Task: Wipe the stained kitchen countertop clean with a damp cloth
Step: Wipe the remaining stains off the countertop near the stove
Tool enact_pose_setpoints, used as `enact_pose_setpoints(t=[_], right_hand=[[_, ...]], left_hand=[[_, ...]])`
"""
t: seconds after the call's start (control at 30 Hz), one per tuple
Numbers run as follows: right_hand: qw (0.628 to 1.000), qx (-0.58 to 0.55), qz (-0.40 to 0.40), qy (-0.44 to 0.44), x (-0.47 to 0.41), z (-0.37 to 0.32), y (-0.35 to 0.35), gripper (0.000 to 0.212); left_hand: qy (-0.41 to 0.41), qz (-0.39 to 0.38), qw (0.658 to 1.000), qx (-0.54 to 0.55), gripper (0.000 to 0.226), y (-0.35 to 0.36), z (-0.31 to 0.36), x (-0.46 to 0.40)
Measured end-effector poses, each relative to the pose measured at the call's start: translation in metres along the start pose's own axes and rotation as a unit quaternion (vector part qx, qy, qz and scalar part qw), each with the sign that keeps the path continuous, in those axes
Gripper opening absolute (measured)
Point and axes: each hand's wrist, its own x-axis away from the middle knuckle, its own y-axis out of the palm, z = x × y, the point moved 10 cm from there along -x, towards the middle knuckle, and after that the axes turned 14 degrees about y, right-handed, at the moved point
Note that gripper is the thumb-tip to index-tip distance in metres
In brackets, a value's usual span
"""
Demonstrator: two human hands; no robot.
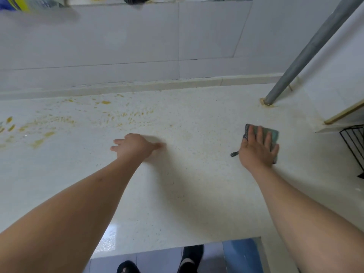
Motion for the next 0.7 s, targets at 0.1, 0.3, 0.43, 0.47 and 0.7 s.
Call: enact_pose_setpoints(t=[0.1,0.3,0.43,0.47,0.7], right_hand=[[1.0,0.004,-0.004,-0.017,0.04,-0.041,0.015,0.058],[0.994,0.019,-0.025,-0.103,0.101,-0.153,0.041,0.06],[0.986,0.012,-0.036,-0.161,0.15,-0.236,0.061,0.06],[0.985,0.013,-0.037,-0.166,0.161,-0.254,0.065,0.06],[0.954,0.035,-0.048,-0.295,0.282,-0.321,0.101,0.064]], left_hand=[[0.083,0.01,0.996,0.016,0.094,-0.013,-0.003,0.0],[0.115,0.049,0.992,0.032,0.059,-0.051,-0.072,0.005],[0.051,0.018,0.998,0.026,0.087,-0.056,-0.149,-0.005],[0.036,0.016,0.999,0.026,0.095,-0.057,-0.166,-0.007],[-0.002,-0.007,0.998,0.054,0.119,-0.059,-0.212,-0.01]])
